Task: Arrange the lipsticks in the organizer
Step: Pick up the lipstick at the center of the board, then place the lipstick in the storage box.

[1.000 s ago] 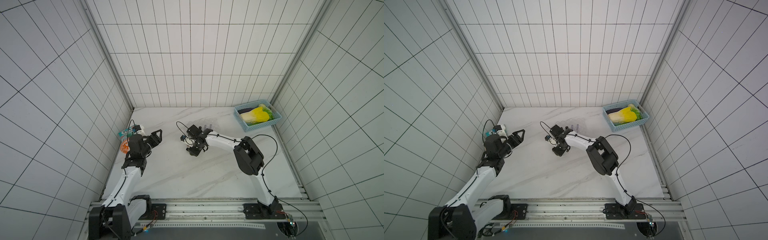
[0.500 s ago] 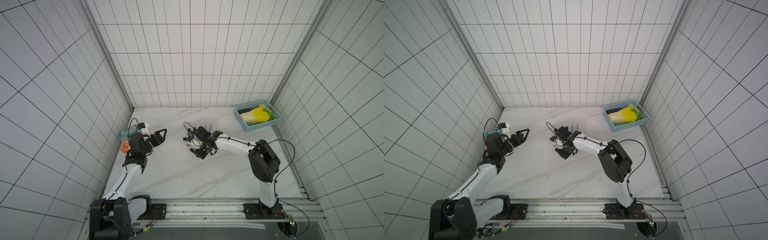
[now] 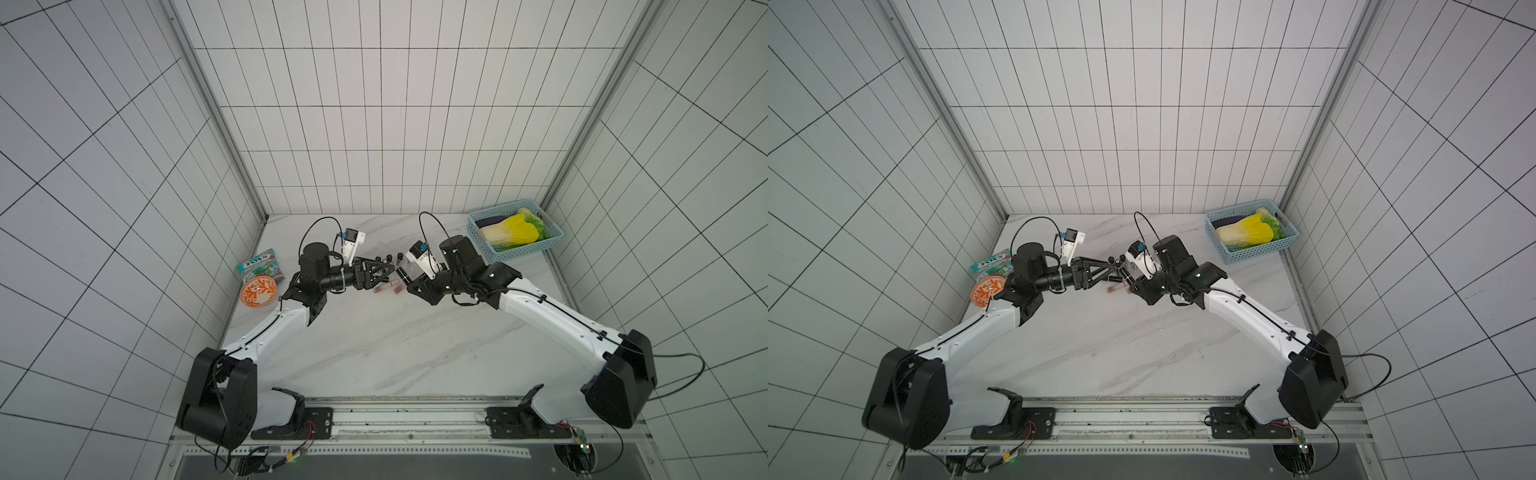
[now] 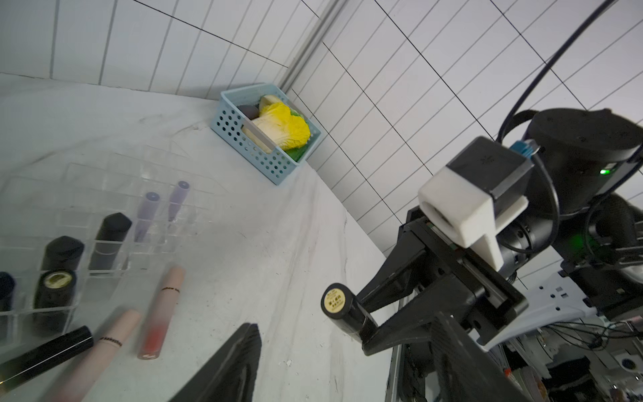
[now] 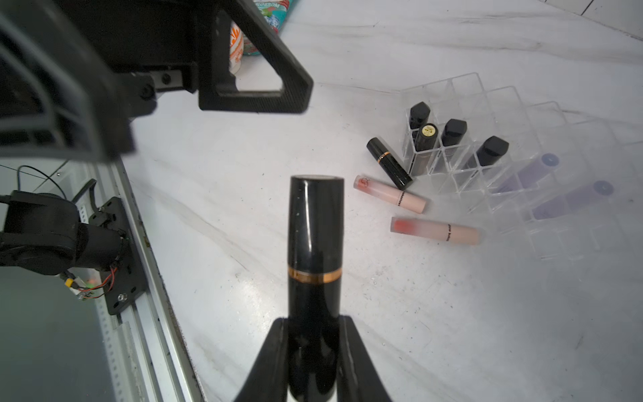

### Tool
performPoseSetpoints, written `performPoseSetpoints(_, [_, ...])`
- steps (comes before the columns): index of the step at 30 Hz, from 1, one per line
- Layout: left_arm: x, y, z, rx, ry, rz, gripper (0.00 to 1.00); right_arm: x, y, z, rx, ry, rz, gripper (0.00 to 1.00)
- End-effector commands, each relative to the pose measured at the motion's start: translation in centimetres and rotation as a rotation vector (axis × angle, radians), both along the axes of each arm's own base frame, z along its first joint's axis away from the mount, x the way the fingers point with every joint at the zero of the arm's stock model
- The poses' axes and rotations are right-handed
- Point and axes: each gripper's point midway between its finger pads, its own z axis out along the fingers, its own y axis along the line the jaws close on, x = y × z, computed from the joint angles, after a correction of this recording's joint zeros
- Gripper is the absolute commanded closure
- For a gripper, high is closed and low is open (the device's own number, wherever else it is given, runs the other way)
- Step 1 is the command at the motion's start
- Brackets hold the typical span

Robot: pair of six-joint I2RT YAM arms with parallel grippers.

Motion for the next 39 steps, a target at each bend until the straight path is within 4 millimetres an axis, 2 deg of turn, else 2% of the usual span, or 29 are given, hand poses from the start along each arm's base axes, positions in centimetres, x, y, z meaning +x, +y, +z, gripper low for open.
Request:
performPoseSetpoints(1, [-1.2, -1.5, 0.3, 0.009, -0.018, -0.094, 0.31, -1.0, 0.1, 1.1, 0.061, 0.018, 0.021, 0.84])
performPoseSetpoints(5, [-1.6, -2.8, -0.1, 0.036, -0.02, -0.128, 0.41, -1.6, 0.2, 1.8, 0.085, 0.028, 0.042, 0.84])
performPoseSetpoints(9, [-1.6, -3.3, 0.1, 0.034, -0.031, -0.119, 0.47, -2.0, 0.5, 1.6, 0.097, 0.052, 0.06, 0.83])
performPoseSetpoints(11, [-1.4, -3.2, 0.4, 0.032, -0.043, -0.099, 0.53, -2.0, 0.5, 1.3, 0.094, 0.061, 0.063, 0.83])
performPoseSetpoints(13, [-1.2, -3.1, 0.6, 0.023, -0.052, -0.078, 0.64, -2.0, 0.5, 1.2, 0.093, 0.062, 0.062, 0.83])
performPoseSetpoints(15, [-1.2, -3.1, 0.7, 0.018, -0.054, -0.071, 0.79, -1.9, 0.5, 1.6, 0.097, 0.054, 0.057, 0.83])
performPoseSetpoints(17, [-1.2, -3.1, 0.9, 0.017, -0.059, -0.067, 0.87, -1.8, 0.5, 2.1, 0.103, 0.04, 0.052, 0.8])
performPoseSetpoints(19, [-1.1, -3.0, 0.9, 0.02, -0.062, -0.056, 0.92, -1.5, 0.2, 2.6, 0.106, 0.02, 0.035, 0.69])
performPoseSetpoints(21, [-0.7, -2.8, 0.7, 0.033, -0.062, -0.026, 0.94, -1.1, -0.2, 2.9, 0.104, -0.008, 0.002, 0.49])
performPoseSetpoints(25, [1.2, -2.2, -0.2, 0.147, -0.084, 0.093, 0.96, 0.7, -2.4, 2.9, 0.103, -0.085, -0.126, 0.11])
performPoseSetpoints(27, [2.5, -1.8, -0.7, 0.24, -0.113, 0.176, 0.96, 1.6, -3.8, 2.9, 0.106, -0.115, -0.191, 0.0])
performPoseSetpoints(34, [7.2, -1.0, -1.5, 0.41, -0.235, 0.373, 0.96, 3.2, -7.7, 3.4, 0.13, -0.179, -0.334, 0.01])
performPoseSetpoints(39, [10.6, -1.2, -3.8, 0.499, -0.266, 0.436, 0.96, 3.3, -8.8, 3.1, 0.135, -0.169, -0.361, 0.01])
